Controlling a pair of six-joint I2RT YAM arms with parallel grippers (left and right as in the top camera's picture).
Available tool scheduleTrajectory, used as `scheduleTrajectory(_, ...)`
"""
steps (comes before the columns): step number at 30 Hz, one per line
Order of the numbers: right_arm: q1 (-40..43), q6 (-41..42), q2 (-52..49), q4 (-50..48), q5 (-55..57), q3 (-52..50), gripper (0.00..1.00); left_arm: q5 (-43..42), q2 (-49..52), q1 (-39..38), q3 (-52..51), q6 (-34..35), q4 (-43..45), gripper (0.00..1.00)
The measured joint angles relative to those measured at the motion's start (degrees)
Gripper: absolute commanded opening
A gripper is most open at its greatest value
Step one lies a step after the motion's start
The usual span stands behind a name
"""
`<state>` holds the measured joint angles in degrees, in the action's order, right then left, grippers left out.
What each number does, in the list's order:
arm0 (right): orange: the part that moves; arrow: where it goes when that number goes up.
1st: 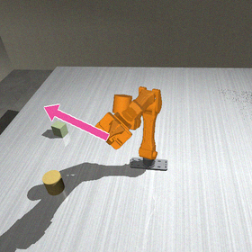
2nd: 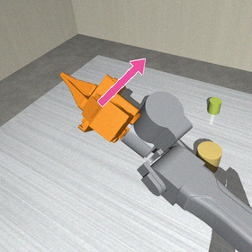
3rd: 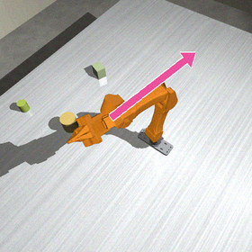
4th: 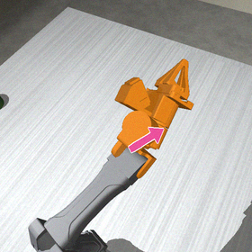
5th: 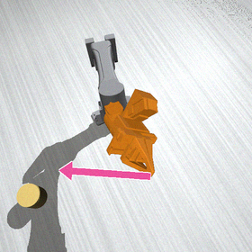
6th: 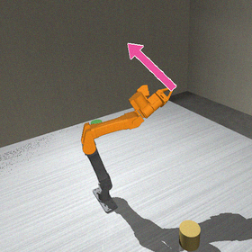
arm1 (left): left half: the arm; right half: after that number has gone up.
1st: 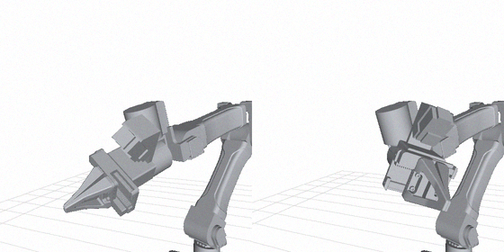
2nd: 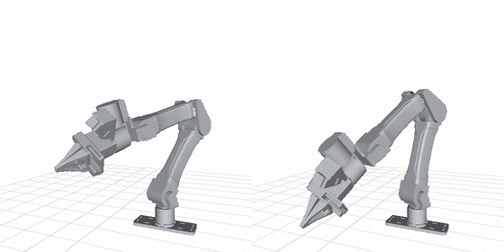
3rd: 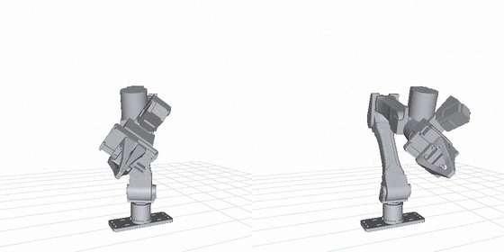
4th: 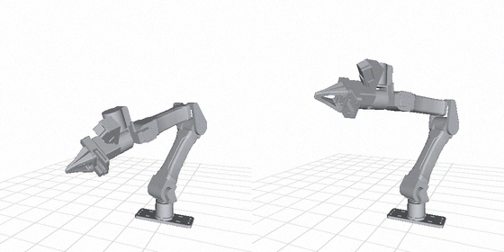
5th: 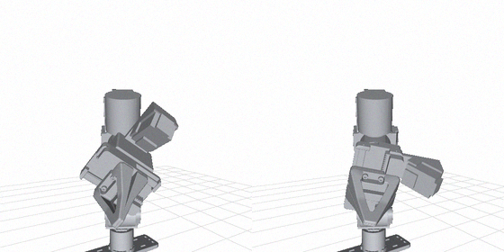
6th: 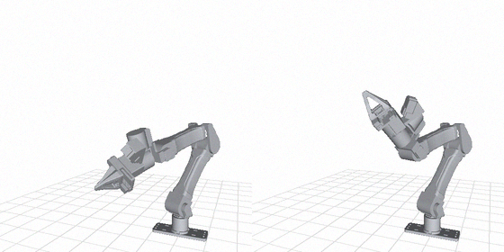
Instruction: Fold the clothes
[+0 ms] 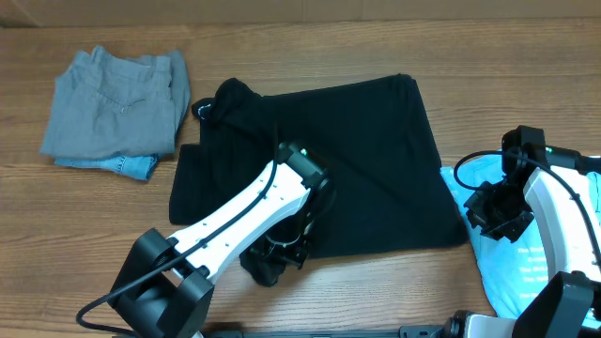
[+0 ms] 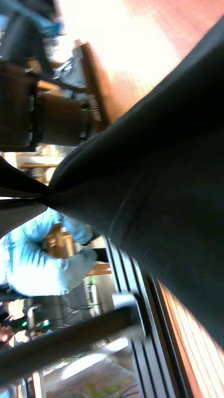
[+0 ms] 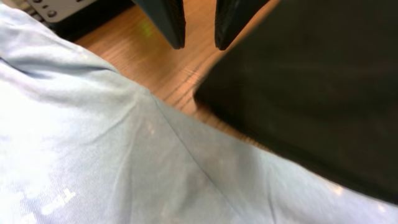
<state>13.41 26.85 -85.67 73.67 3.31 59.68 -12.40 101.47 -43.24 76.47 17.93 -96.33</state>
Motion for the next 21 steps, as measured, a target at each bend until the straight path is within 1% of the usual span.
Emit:
scheduleTrajectory(2, 0.0, -0.2, 0.0, -1.7, 0.1, 0.0, 0.28, 0.0, 0.0, 0.1, -2.8, 1.1, -0.1, 0.06)
scheduleTrajectory(3, 0.0, -0.3, 0.0, -2.5, 0.1, 0.0, 0.28, 0.0, 0.0, 0.1, -3.6, 1.5, -0.1, 0.15)
scheduleTrajectory(4, 0.0, -0.3, 0.0, -3.7, 0.0, 0.0, 0.28, 0.0, 0.0, 0.1, -4.4, 1.7, -0.1, 0.18)
scheduleTrajectory(5, 0.0, -0.3, 0.0, -5.6, -0.3, 0.0, 0.29, 0.0, 0.0, 0.1, -4.8, 1.7, -0.1, 0.24)
scheduleTrajectory(6, 0.0, -0.4, 0.0, -6.7, -0.5, 0.0, 0.29, 0.0, 0.0, 0.1, -4.9, 2.0, -0.2, 0.33)
scheduleTrajectory(7, 0.0, -1.0, 0.0, -9.6, -2.1, 0.0, 0.29, -0.1, -0.2, 0.1, -4.9, 2.5, -0.3, 0.39)
scheduleTrajectory(9, 0.1, -2.6, 0.0, -14.7, -6.5, 0.0, 0.24, -0.2, -1.2, 0.4, -4.9, 2.8, -0.3, 0.43)
scheduleTrajectory(10, 0.1, -3.5, 0.0, -18.4, -10.2, -0.1, 0.19, -0.3, -1.8, 0.7, -4.9, 2.7, -0.3, 0.43)
scheduleTrajectory(12, -0.3, -4.3, 0.0, -25.8, -16.7, -0.1, 0.13, -0.3, -3.3, 2.0, -4.9, 2.7, -0.3, 0.42)
scheduleTrajectory(13, -0.6, -4.6, 0.0, -28.5, -18.5, -0.1, 0.12, -0.2, -3.6, 2.6, -4.9, 2.7, -0.1, 0.40)
scheduleTrajectory(16, -3.2, -5.0, -0.1, -37.2, -22.2, -0.1, 0.15, 0.0, -3.9, 5.1, -4.9, 2.7, 3.8, 0.39)
scheduleTrajectory(17, -5.3, -5.1, -0.6, -41.1, -22.8, -0.1, 0.20, 0.2, -3.9, 6.3, -4.5, 2.7, 6.7, 0.39)
scheduleTrajectory(21, -9.8, -5.7, -5.4, -47.7, -20.4, 0.1, 0.21, 0.5, -3.8, 9.7, -0.7, 2.3, 13.4, 0.40)
